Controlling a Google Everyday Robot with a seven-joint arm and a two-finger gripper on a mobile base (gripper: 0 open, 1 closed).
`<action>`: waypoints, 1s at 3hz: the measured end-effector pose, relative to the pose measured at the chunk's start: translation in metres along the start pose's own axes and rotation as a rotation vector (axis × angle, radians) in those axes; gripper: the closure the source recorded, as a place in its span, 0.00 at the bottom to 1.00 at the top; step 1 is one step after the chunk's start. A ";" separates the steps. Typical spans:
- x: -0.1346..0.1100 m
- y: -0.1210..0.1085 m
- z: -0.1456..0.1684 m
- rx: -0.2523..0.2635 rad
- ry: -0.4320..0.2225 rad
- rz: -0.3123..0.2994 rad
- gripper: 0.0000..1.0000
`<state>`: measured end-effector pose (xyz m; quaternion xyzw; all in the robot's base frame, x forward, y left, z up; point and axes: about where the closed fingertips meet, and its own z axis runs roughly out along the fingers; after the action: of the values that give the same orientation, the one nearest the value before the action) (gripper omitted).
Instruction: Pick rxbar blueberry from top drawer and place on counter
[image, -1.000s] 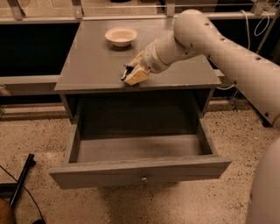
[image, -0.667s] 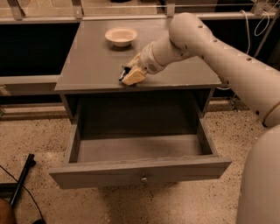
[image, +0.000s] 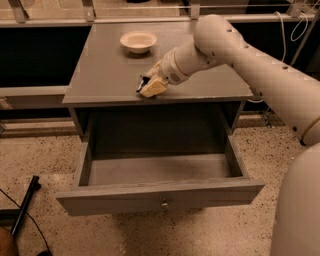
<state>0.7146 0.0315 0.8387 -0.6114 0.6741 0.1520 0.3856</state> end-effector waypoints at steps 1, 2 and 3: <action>-0.001 0.000 -0.001 -0.002 0.010 -0.002 0.27; -0.005 -0.003 -0.008 -0.011 0.061 -0.012 0.04; -0.011 0.000 -0.056 -0.007 0.144 -0.022 0.00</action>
Offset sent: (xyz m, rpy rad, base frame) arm 0.0006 -0.0100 0.0241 -0.1246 0.0165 -0.0096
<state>0.6959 0.0016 0.8830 -0.6295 0.6927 0.1060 0.3356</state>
